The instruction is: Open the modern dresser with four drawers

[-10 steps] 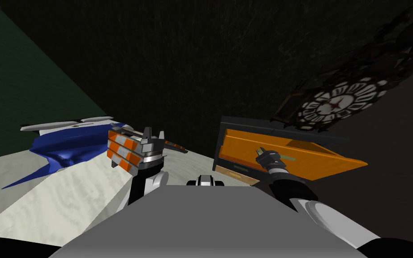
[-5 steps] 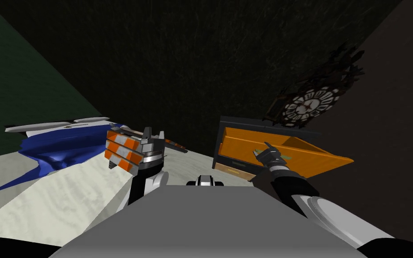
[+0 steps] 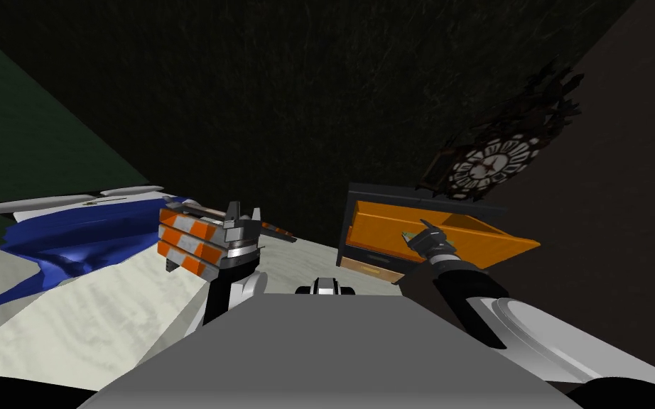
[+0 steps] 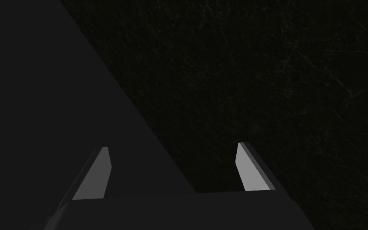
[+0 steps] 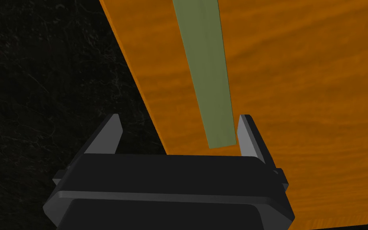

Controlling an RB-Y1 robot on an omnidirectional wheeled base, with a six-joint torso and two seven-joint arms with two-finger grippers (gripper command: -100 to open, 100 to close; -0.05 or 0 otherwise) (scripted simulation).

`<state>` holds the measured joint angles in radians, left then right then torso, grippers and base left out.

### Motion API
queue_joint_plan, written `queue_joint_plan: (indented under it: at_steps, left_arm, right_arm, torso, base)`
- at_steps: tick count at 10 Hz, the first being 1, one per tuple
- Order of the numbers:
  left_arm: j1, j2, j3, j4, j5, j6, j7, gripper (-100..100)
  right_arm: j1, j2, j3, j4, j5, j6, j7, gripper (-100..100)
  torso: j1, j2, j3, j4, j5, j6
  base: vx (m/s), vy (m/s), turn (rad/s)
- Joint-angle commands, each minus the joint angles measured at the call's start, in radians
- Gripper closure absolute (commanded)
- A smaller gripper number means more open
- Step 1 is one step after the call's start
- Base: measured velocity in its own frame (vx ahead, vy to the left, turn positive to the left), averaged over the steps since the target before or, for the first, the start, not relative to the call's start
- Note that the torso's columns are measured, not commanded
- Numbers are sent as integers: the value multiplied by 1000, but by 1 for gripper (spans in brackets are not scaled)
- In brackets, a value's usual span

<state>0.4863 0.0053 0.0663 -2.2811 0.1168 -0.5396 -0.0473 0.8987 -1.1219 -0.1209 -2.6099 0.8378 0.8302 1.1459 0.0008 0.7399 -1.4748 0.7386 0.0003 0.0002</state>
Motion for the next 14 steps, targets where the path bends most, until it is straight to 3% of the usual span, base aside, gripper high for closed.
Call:
queue_joint_plan:
  at_steps: [1, 2, 3, 5, 7, 8, 9, 14]
  left_arm:
    - [0, 0, 0, 0, 0, 0, 0, 0]
    - [0, 0, 0, 0, 0, 0, 0, 0]
    - [0, 0, 0, 0, 0, 0, 0, 0]
    - [0, 0, 0, 0, 0, 0, 0, 0]
    - [0, 0, 0, 0, 0, 0, 0, 0]
    - [0, 0, 0, 0, 0, 0, 0, 0]
    - [0, 0, 0, 0, 0, 0, 0, 0]
    - [0, 0, 0, 0, 0, 0, 0, 0]
  right_arm:
    - [-5, -35, -46, -1, -65, -4, 1, -100]
    - [-5, -56, -77, -1, -99, -8, -1, -100]
    - [-5, -56, -77, -1, -100, -8, -1, -100]
    - [-5, -99, -131, -2, -171, -16, -4, -100]
    - [-5, -99, -139, -2, -171, -16, -4, -100]
    - [-1, -97, -119, 4, -172, -16, -1, -100]
    - [2, -97, -117, 5, -174, -18, -2, 0]
    - [11, -97, -106, 12, -178, -20, -1, 0]
  torso:
    - [0, -1, -1, 0, 0, 0]
    - [0, 0, -1, 1, 2, 0]
    - [2, 1, -1, 3, 4, 1]
    - [4, 4, 1, 6, 6, 1]
    - [6, 7, 2, 8, 8, 0]
    - [7, 8, 2, 9, 9, 1]
    - [6, 7, 3, 7, 7, 1]
    - [1, 0, -1, 1, 2, 0]
  base:
    - [-14, 23, -31]
    - [-12, 31, -73]
    - [-5, 23, -27]
    - [-4, 24, -64]
    - [-5, 14, -10]
    - [0, 0, 0]
    - [0, 0, 0]
    - [0, 0, 0]
